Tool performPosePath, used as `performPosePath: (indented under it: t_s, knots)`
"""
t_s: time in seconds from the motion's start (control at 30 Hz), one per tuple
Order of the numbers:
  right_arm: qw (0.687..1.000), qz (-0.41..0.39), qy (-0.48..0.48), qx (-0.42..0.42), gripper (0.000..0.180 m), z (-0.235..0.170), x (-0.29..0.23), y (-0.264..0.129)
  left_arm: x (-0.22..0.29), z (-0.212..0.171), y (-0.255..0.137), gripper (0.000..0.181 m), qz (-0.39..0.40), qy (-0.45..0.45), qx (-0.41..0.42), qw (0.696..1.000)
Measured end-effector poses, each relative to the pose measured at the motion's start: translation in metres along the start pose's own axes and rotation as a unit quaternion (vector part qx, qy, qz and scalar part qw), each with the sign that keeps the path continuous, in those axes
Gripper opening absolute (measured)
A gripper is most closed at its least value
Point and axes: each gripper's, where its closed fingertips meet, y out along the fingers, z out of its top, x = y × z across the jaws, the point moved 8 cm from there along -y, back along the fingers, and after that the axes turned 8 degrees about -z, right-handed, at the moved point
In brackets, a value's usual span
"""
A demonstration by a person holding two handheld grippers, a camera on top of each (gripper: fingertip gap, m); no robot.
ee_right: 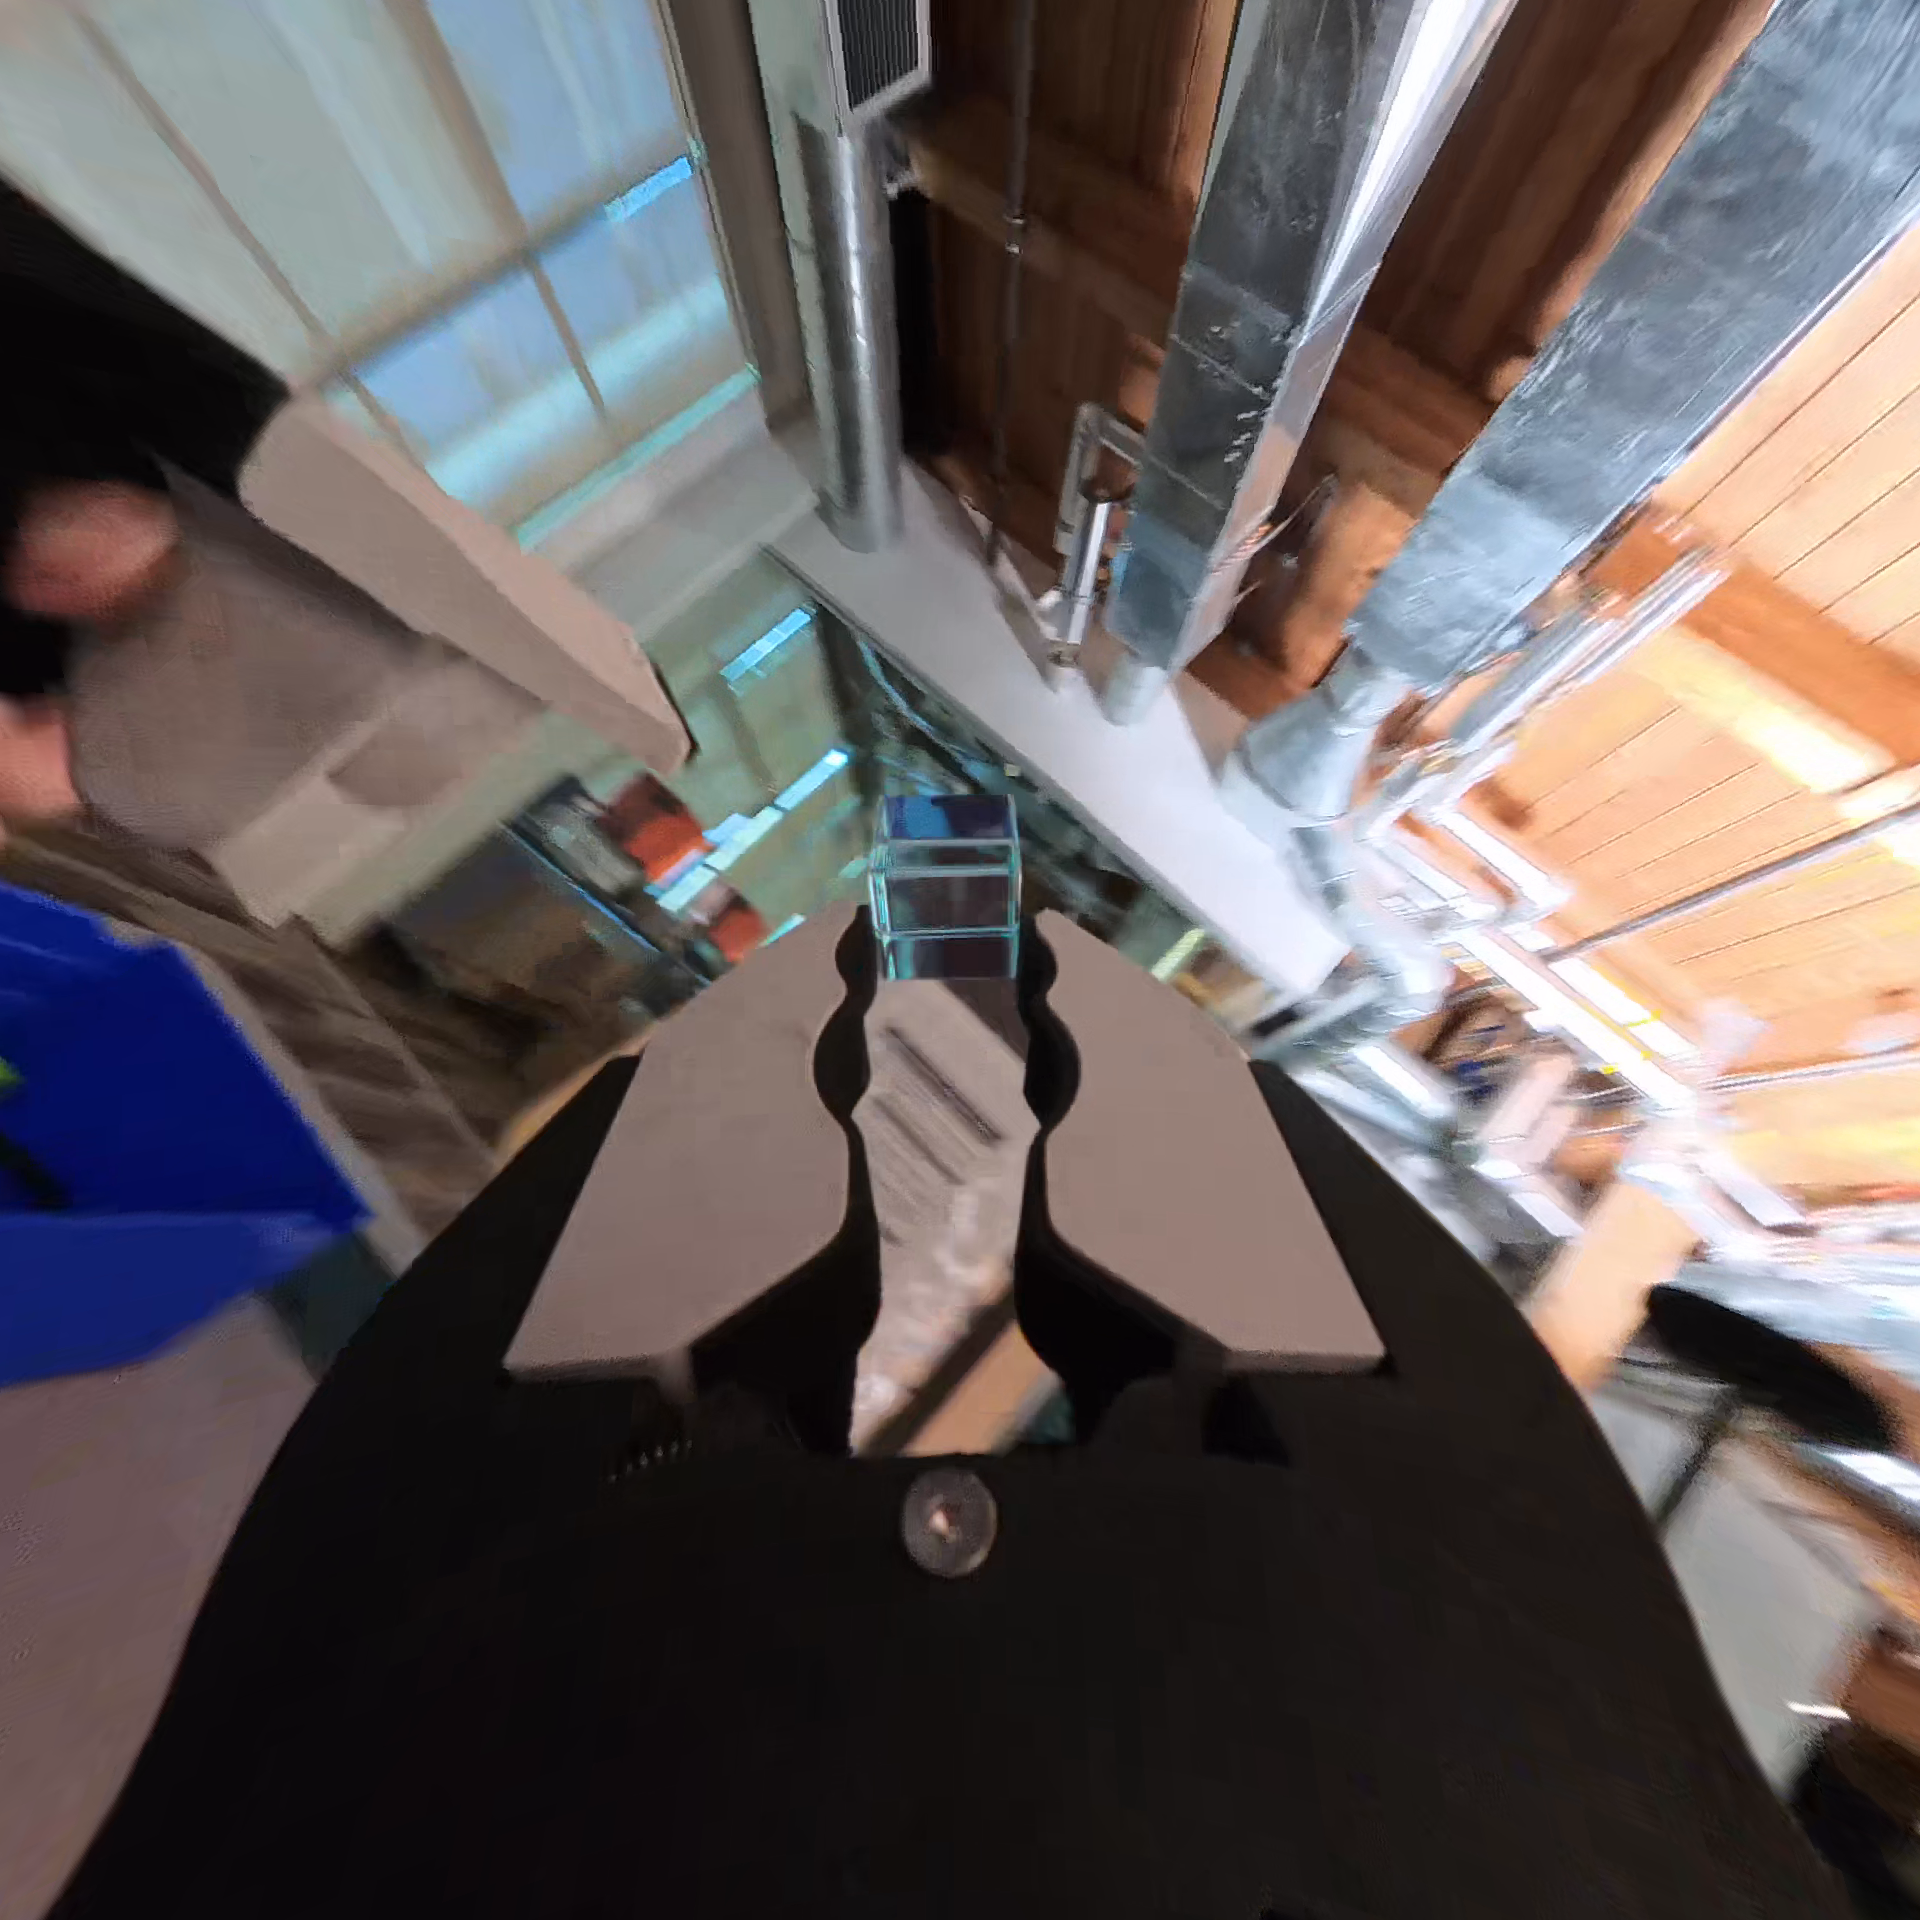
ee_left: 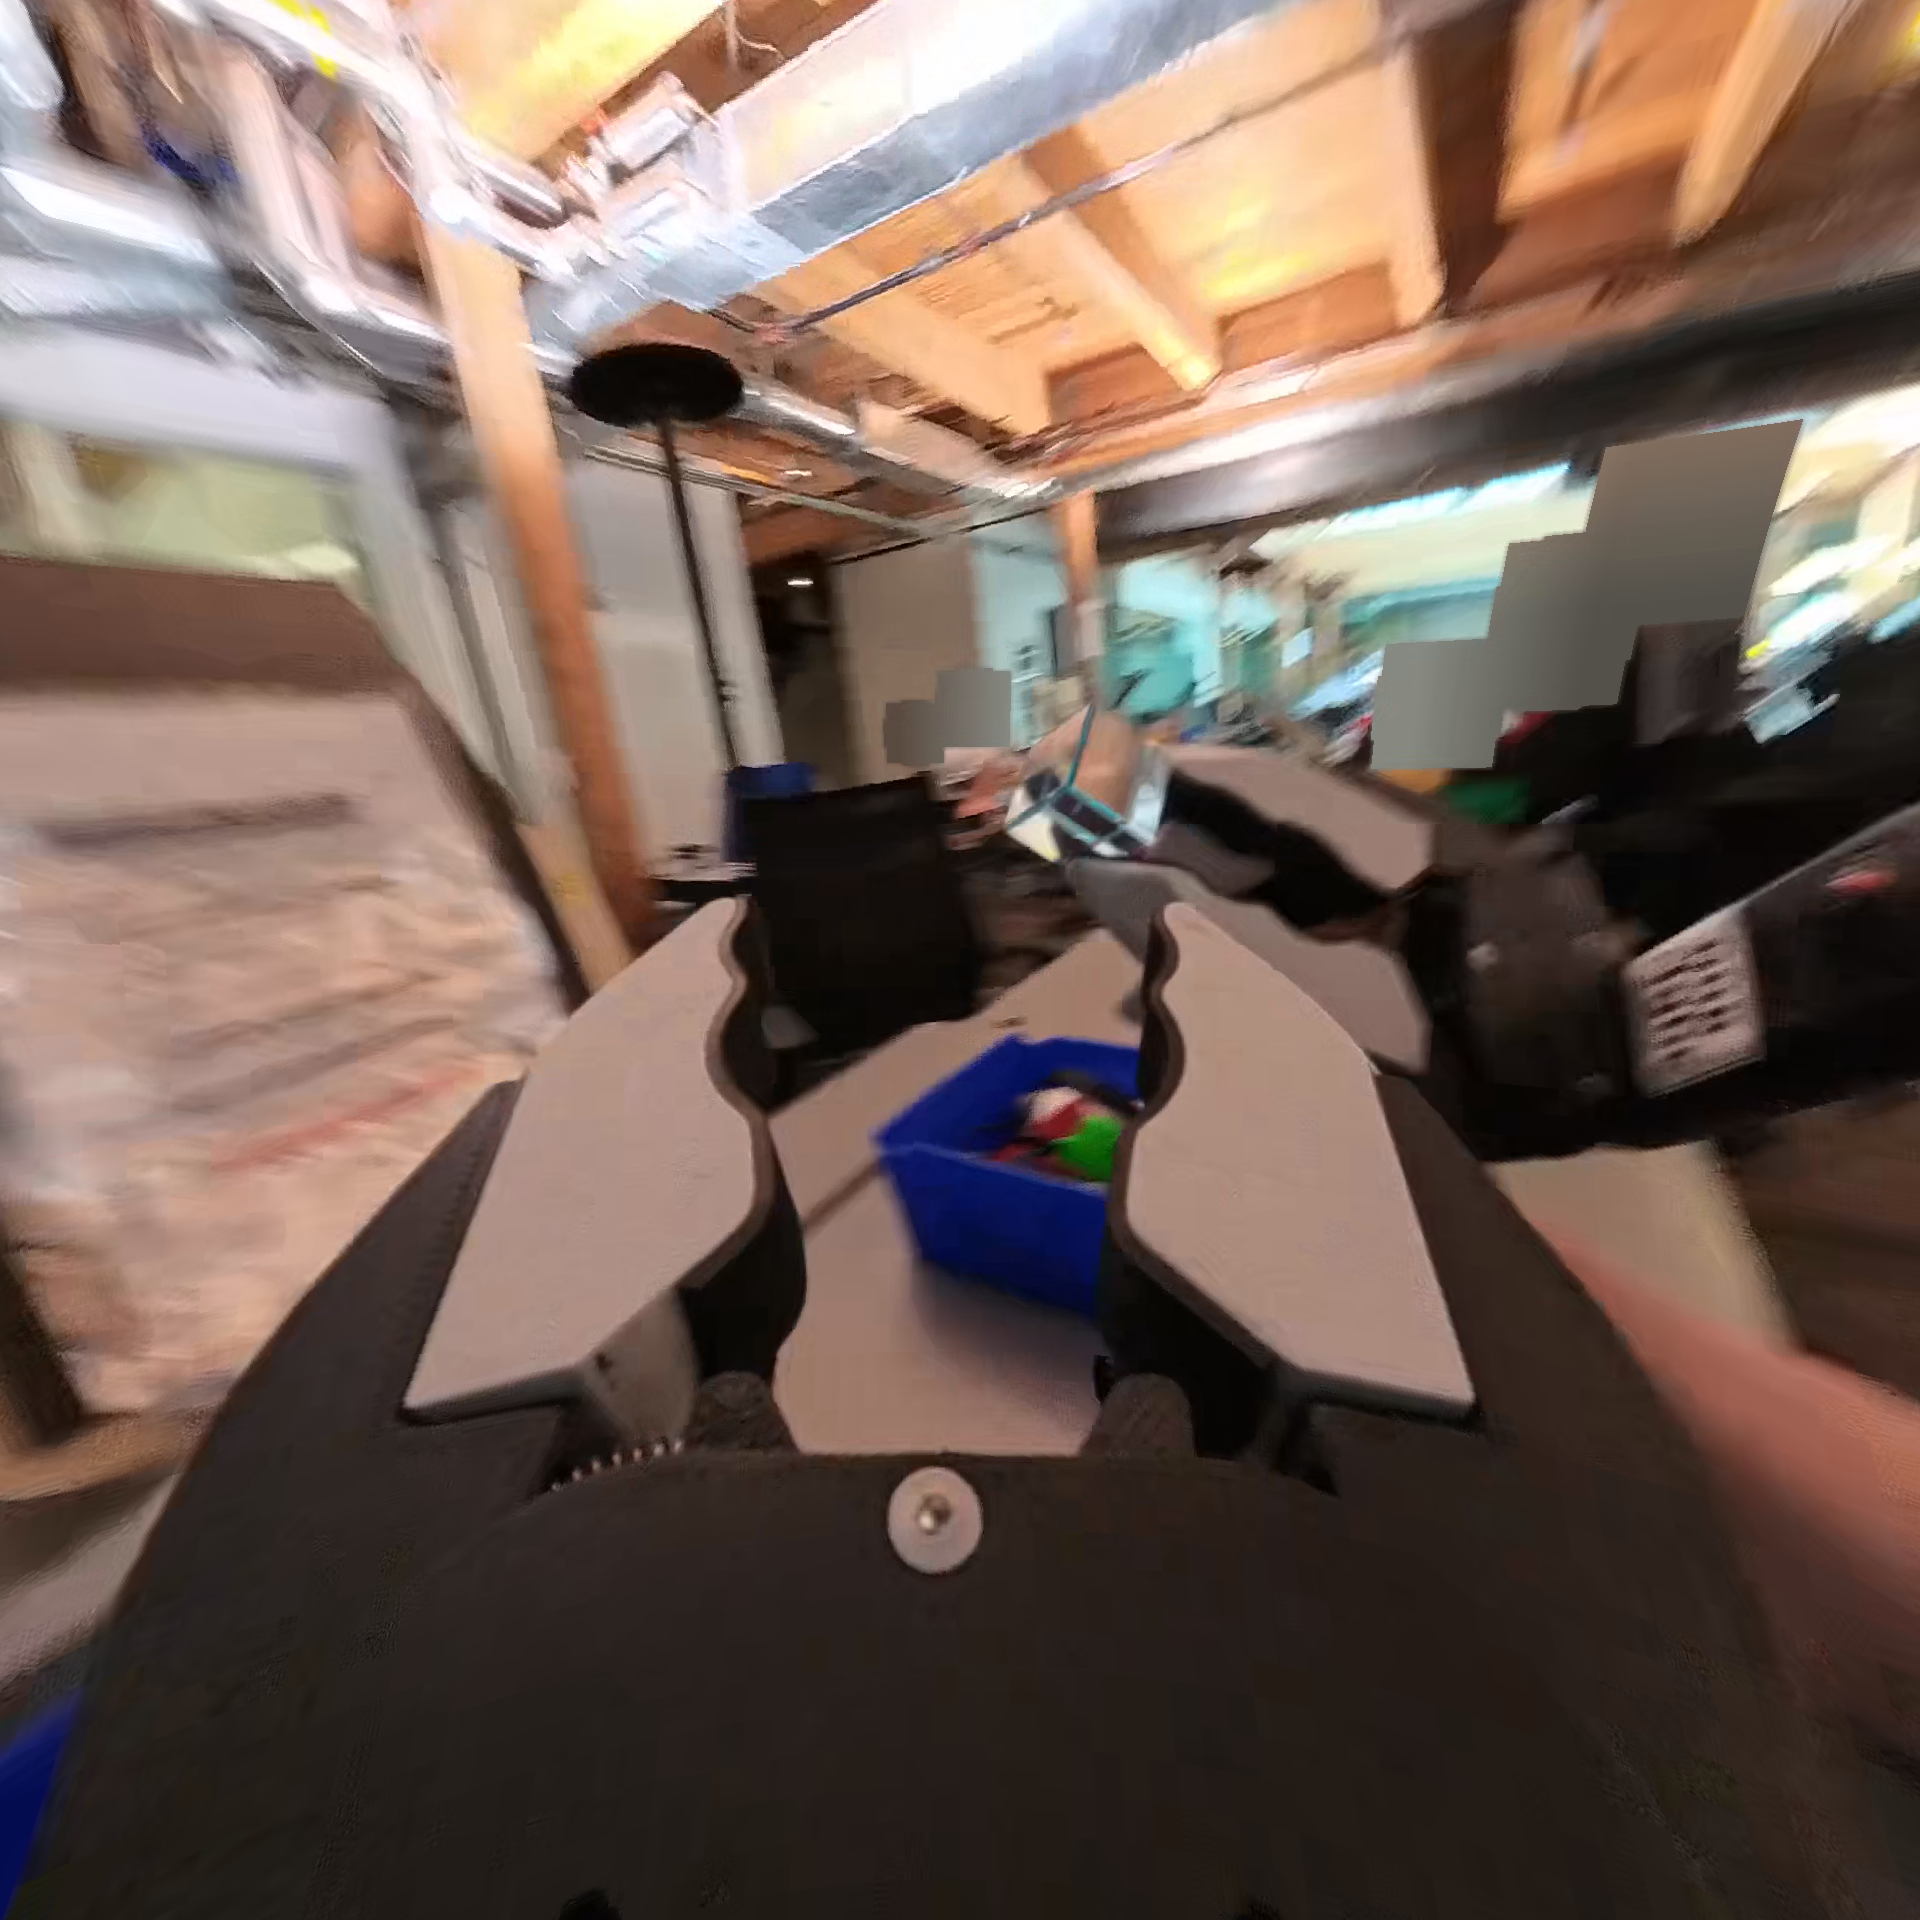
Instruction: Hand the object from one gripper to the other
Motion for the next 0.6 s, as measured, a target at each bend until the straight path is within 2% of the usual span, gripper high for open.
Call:
performPosePath:
  t_s: [0.03, 0.1, 0.17, 0.23, 0.37, 0.43, 0.5, 0.6]
  knots:
    - [0.999, -0.009, -0.046, 0.001, 0.027, 0.002, -0.001, -0.001, 0.005, 0.003, -0.001, 0.068, 0.024, 0.054, -0.014, 0.998]
    - [0.992, -0.019, -0.122, 0.005, 0.026, 0.005, -0.007, -0.002, 0.016, 0.006, -0.001, 0.063, 0.058, 0.141, -0.034, 0.988]
    - [0.989, -0.017, -0.149, 0.005, 0.027, 0.007, -0.014, -0.002, 0.026, 0.005, 0.003, 0.062, 0.071, 0.187, -0.048, 0.979]
    - [0.985, -0.015, -0.171, 0.012, 0.027, 0.01, -0.022, -0.002, 0.032, 0.004, 0.005, 0.067, 0.083, 0.189, -0.047, 0.977]
    - [0.974, -0.016, -0.223, 0.03, 0.027, 0.017, -0.039, -0.003, 0.035, -0.002, 0.01, 0.064, 0.091, 0.197, -0.06, 0.974]
    - [0.972, -0.014, -0.231, 0.041, 0.027, 0.02, -0.045, -0.004, 0.034, -0.005, 0.011, 0.051, 0.108, 0.226, -0.066, 0.966]
    - [0.971, -0.006, -0.232, 0.058, 0.027, 0.022, -0.051, -0.005, 0.034, -0.005, 0.008, 0.03, 0.116, 0.248, -0.054, 0.96]
    - [0.979, -0.006, -0.187, 0.08, 0.03, 0.019, -0.049, -0.005, 0.033, -0.003, 0.007, 0.028, 0.104, 0.236, -0.051, 0.965]
